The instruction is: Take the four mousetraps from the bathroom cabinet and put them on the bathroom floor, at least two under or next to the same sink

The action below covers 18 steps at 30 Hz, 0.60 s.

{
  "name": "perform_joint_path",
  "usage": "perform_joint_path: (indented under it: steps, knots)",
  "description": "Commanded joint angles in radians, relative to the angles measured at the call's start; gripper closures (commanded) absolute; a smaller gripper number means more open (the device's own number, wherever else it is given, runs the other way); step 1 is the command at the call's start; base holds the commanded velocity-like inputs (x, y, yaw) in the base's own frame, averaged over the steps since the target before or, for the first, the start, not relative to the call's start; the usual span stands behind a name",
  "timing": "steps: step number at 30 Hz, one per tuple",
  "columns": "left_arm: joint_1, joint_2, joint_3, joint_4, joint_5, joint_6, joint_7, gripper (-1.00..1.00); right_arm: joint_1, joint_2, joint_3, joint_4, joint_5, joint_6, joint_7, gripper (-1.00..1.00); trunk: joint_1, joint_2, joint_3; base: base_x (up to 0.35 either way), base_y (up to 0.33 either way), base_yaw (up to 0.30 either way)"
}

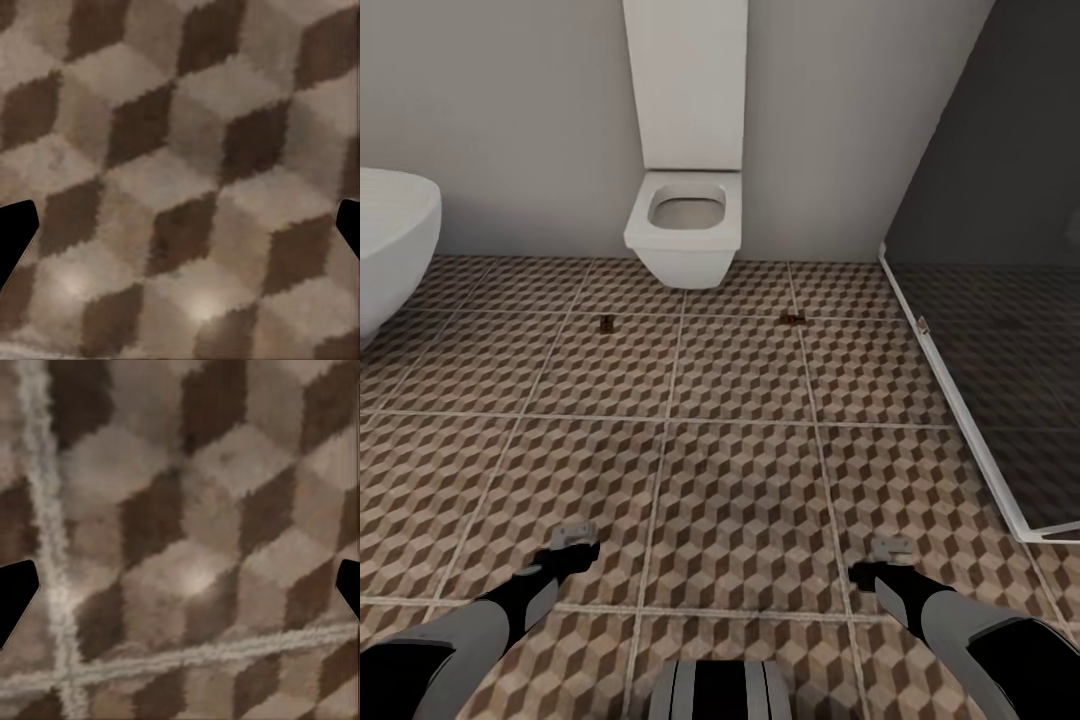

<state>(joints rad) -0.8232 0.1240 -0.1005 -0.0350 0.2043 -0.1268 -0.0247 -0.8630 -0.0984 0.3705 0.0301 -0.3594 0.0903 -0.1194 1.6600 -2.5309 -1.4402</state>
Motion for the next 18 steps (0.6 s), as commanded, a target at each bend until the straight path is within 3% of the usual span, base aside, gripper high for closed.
perform_joint_path:
  steps: [1, 18]
  knots:
    - [-0.001, 0.000, -0.008, 0.001, 0.010, -0.003, -0.003, -1.00, -0.001, 0.000, 0.008, 0.001, -0.007, 0.003, -0.002, -1.00, -0.001, 0.000, 0.003, 0.000, 0.000, 0.000]
    - [-0.001, 0.000, -0.008, 0.001, 0.010, -0.002, -0.003, -1.00, -0.001, 0.000, 0.008, 0.001, -0.007, 0.003, -0.002, -1.00, -0.008, 0.004, 0.069, 0.000, 0.000, 0.000]
